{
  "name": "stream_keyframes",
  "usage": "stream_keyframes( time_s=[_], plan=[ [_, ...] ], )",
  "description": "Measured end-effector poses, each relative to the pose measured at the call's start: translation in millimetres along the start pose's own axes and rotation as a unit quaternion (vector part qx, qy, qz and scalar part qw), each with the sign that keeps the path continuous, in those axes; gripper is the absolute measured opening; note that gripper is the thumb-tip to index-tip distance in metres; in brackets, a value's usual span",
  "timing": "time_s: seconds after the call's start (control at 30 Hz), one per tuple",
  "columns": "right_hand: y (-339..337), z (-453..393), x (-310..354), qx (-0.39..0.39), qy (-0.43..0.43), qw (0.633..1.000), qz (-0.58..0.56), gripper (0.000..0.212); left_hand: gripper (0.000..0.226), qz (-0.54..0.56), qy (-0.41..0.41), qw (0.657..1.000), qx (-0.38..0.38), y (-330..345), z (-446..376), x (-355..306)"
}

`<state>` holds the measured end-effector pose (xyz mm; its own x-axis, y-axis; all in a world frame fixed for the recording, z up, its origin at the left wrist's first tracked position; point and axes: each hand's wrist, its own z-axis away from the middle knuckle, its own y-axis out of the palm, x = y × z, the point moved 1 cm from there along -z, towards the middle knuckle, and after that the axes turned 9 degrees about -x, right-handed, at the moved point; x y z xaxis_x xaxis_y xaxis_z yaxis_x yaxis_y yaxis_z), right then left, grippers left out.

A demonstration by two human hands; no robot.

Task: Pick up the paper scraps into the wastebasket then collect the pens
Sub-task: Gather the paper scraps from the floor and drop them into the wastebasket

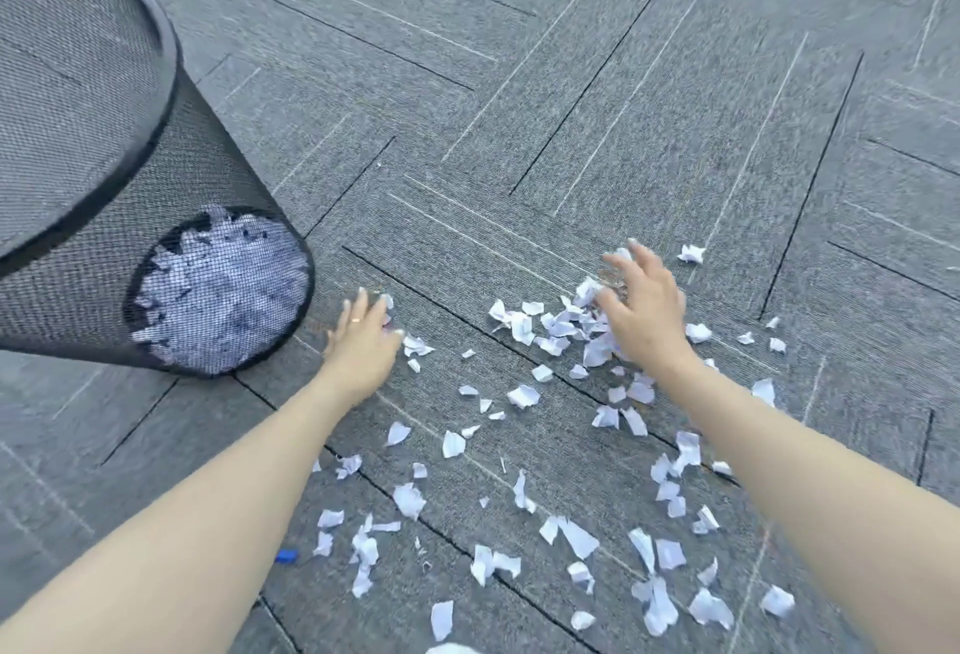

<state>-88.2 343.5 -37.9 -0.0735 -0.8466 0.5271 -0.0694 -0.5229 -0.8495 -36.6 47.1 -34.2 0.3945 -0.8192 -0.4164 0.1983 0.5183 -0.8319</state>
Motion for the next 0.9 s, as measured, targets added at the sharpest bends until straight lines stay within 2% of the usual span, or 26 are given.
stream_keyframes(
  time_s=[0.1,0.17,0.27,0.33,0.4,0.47,0.5,0.6,0.67,0.7,0.8,0.9],
  plan=[
    [8.4,-30.9,-2.2,0.050,0.027,0.998,0.038,0.053,0.039,0.034,0.110,0.992,0.047,16.7,37.1,-16.2],
    [11.3,-32.2,3.6,0.079,0.030,0.996,0.027,0.048,0.031,0.071,0.149,0.986,0.034,20.0,53.1,-23.9],
    [10.6,0.1,23.3,0.123,-0.049,0.991,-0.018,0.030,0.030,0.133,0.110,0.985,-0.024,10.4,38.4,-28.2],
    [9.0,22.7,30.3,0.122,-0.090,0.986,-0.068,0.023,0.033,0.134,0.088,0.984,-0.072,1.7,21.1,-28.9],
    [7.9,25.6,30.6,0.075,-0.085,0.990,-0.088,0.022,0.042,0.097,0.037,0.988,-0.118,-0.4,5.5,-22.5],
    [8.6,18.9,25.5,0.044,-0.047,0.997,-0.049,0.026,0.052,0.068,-0.042,0.990,-0.118,3.9,0.0,-11.0],
    [9.2,17.5,22.3,0.042,-0.030,0.998,-0.021,0.031,0.054,0.074,-0.054,0.990,-0.106,7.0,2.9,-7.0],
    [13.9,30.5,19.2,0.098,-0.059,0.993,0.018,0.034,0.048,0.125,0.018,0.990,-0.068,22.3,32.8,-6.5],
    [14.4,46.3,22.8,0.126,-0.106,0.986,-0.038,0.029,0.039,0.131,0.082,0.986,-0.057,29.7,57.0,-12.9],
    [12.9,50.0,26.1,0.116,-0.118,0.984,-0.069,0.027,0.036,0.143,0.097,0.983,-0.063,30.3,61.9,-16.7],
    [12.7,36.6,33.5,0.051,-0.105,0.991,-0.072,0.030,0.038,0.165,0.087,0.978,-0.094,28.1,43.9,-28.1],
    [20.8,22.2,42.5,0.100,-0.099,0.990,-0.013,0.041,0.056,0.066,0.014,0.994,-0.089,28.9,12.4,-34.1]
  ],
)
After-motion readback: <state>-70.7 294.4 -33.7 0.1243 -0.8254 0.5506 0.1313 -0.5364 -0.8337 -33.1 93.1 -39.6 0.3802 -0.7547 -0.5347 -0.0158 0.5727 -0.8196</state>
